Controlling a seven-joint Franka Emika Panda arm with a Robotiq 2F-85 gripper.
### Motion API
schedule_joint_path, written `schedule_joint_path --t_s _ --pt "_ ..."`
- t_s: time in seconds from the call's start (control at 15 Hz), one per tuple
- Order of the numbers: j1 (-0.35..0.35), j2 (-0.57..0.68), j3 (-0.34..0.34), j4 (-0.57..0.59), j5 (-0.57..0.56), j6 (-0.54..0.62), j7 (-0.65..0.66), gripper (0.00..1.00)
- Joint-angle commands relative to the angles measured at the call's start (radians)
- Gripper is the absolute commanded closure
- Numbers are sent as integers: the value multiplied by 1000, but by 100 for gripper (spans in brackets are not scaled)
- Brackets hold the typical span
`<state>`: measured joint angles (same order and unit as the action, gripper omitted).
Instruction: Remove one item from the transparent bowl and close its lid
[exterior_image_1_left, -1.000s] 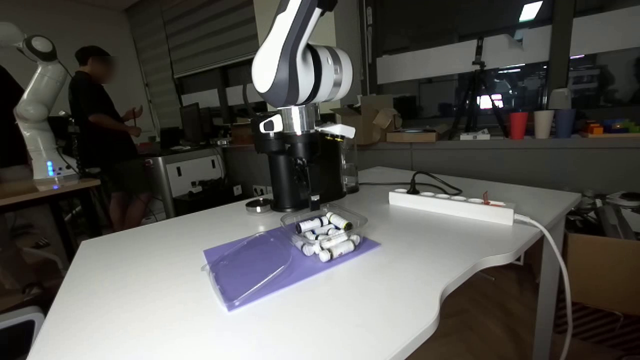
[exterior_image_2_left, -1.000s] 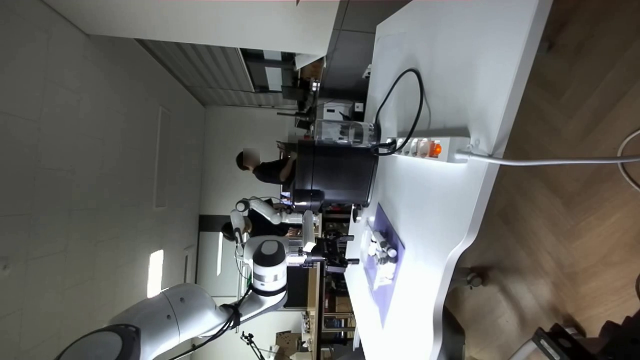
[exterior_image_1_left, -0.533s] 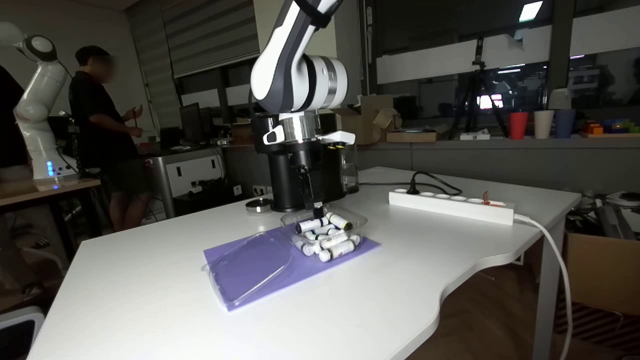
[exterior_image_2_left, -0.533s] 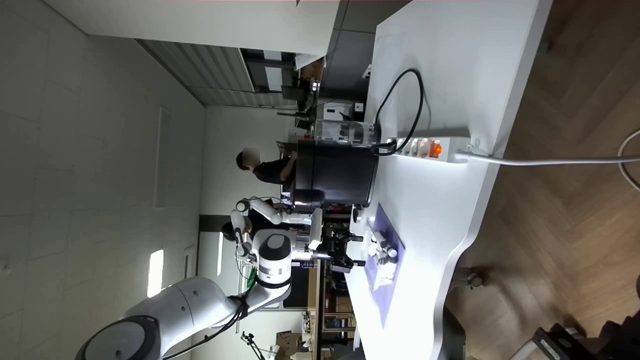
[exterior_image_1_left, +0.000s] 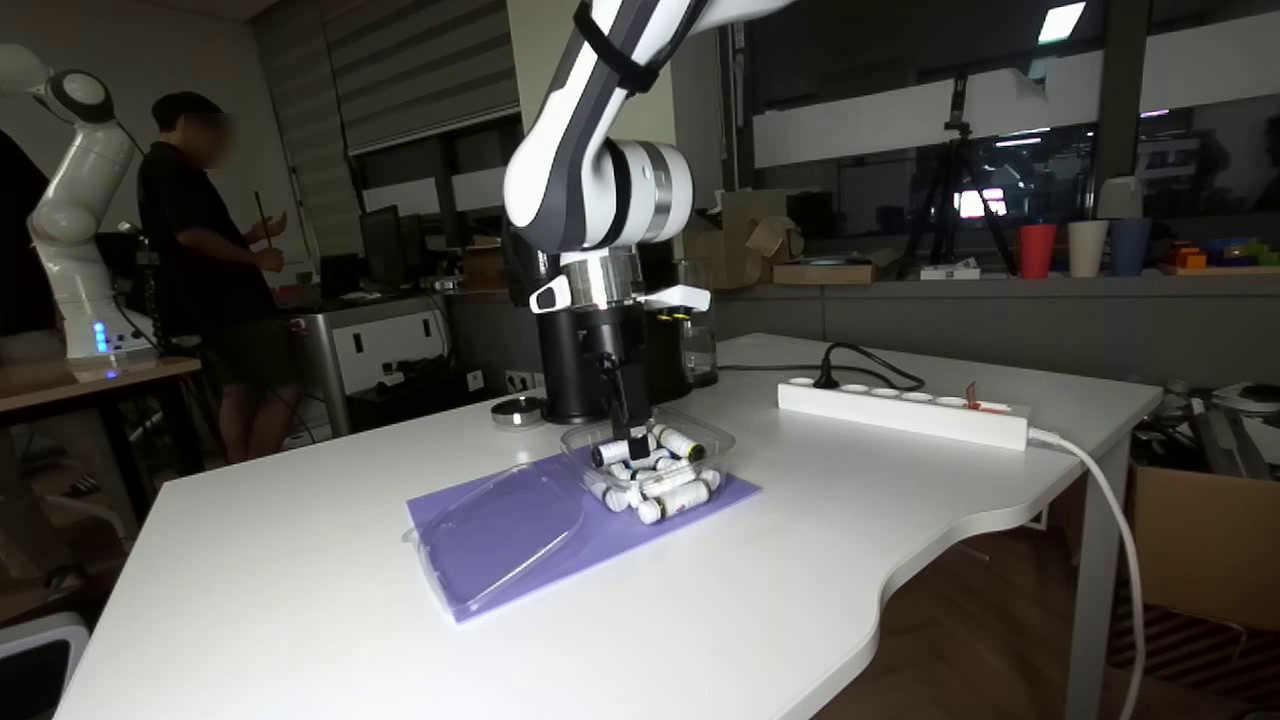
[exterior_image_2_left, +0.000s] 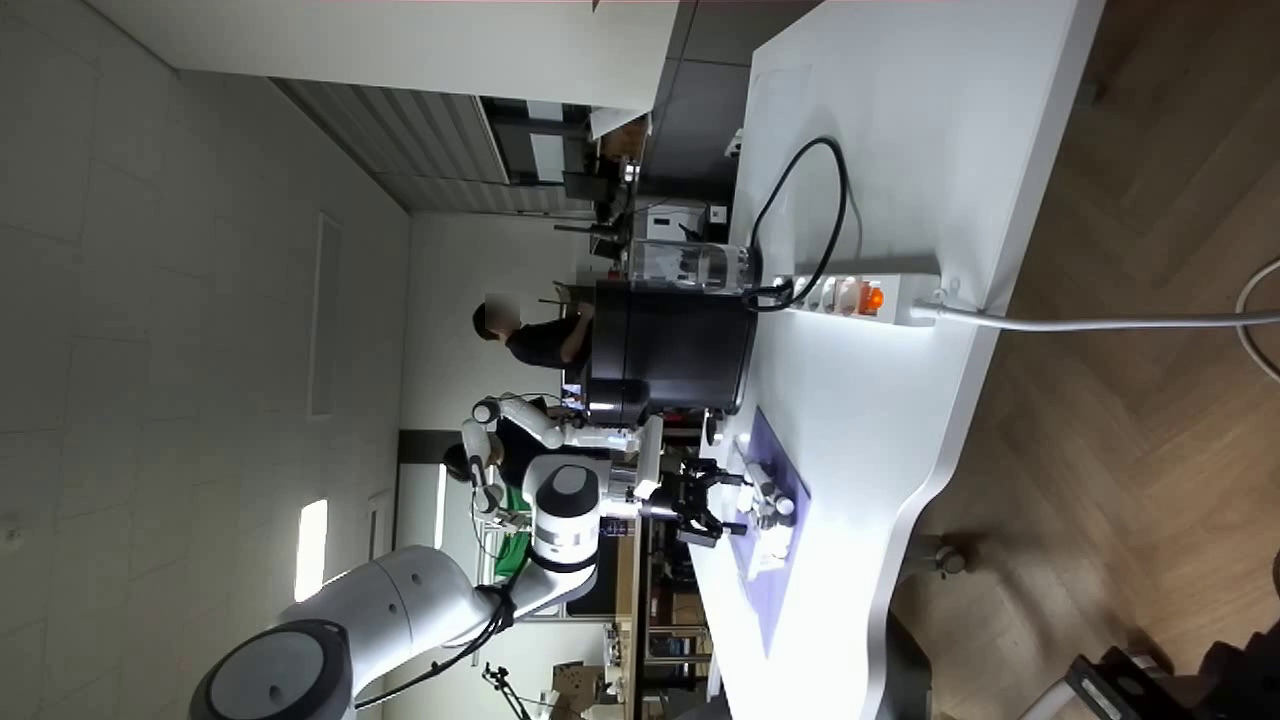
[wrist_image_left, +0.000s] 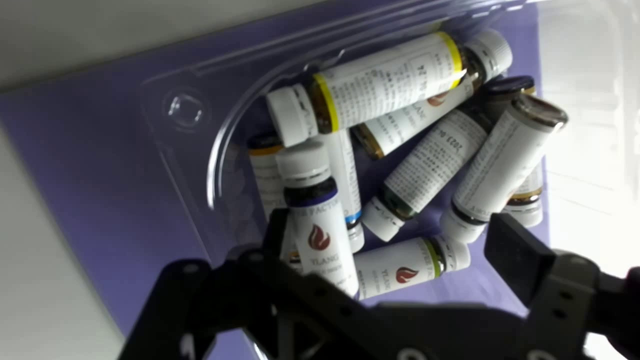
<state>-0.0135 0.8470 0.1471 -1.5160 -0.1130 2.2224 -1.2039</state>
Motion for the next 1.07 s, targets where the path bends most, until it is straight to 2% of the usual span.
schedule_joint_path --t_s 0.0,0.13,0.2,0.47,0.73,0.8,1.0 --pt "-8 17 10 24 14 7 -1 22" --pt "-6 15 9 19 11 19 0 32" --pt "-6 12 10 17 12 24 2 41" --pt "-6 -7 9 14 14 26 14 68" --pt "-27 -79 21 -4 50 18 8 96" --pt "-31 -107 16 -7 58 9 15 100" --pt "-50 -193 -17 -29 66 27 46 100"
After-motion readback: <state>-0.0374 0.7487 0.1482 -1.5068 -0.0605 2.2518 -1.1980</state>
